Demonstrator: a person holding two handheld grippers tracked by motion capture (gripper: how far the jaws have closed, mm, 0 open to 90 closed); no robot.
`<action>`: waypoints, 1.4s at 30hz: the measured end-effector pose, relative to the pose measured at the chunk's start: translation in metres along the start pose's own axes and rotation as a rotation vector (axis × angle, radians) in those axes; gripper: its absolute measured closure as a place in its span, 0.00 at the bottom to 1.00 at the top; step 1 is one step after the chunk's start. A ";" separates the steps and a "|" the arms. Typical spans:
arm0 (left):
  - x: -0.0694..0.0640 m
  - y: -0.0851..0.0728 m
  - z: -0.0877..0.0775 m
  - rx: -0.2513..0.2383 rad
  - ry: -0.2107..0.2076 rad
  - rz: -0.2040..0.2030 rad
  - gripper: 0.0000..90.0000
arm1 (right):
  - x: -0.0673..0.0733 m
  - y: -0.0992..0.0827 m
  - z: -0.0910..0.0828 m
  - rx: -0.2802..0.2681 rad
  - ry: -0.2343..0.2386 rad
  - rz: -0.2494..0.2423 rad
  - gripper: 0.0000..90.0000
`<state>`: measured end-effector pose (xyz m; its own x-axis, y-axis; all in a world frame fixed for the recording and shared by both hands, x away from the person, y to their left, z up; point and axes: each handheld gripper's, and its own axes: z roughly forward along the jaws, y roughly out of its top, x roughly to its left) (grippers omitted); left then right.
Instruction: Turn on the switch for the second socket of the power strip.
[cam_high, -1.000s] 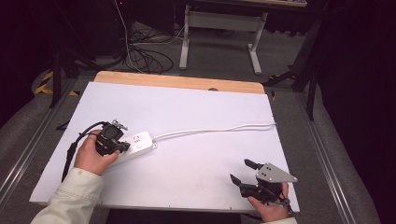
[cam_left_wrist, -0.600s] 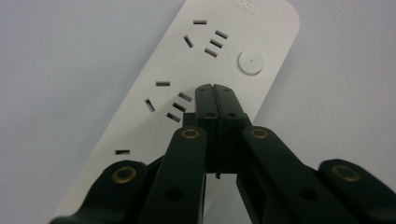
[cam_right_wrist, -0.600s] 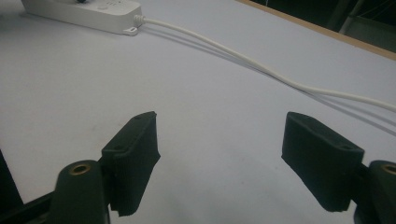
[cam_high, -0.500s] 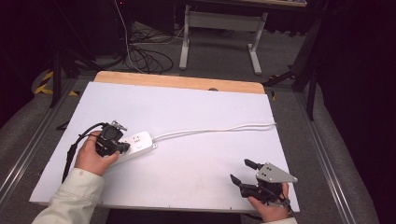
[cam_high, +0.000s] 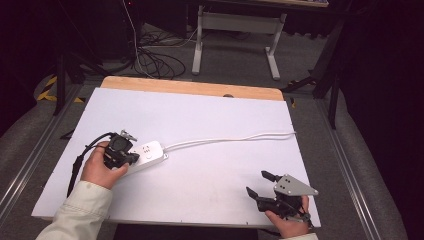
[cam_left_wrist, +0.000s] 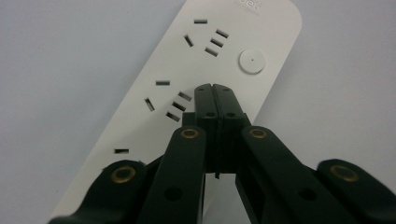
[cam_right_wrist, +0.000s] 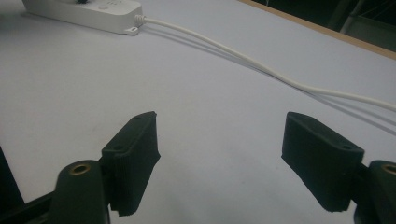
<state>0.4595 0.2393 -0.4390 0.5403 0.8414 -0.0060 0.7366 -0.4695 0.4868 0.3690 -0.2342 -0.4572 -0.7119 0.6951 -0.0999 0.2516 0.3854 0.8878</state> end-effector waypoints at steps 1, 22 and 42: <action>0.000 0.000 0.000 -0.002 -0.003 0.000 1.00 | 0.000 0.000 0.000 0.002 -0.001 0.000 0.30; -0.003 -0.001 0.001 -0.004 0.013 0.008 1.00 | 0.000 0.000 0.001 0.005 -0.003 0.001 0.30; -0.014 0.008 -0.024 -0.030 0.033 0.041 1.00 | -0.001 -0.001 0.001 0.008 -0.006 0.004 0.30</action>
<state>0.4480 0.2306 -0.4146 0.5556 0.8303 0.0430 0.7014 -0.4959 0.5120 0.3706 -0.2349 -0.4580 -0.7070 0.7002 -0.0994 0.2596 0.3877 0.8845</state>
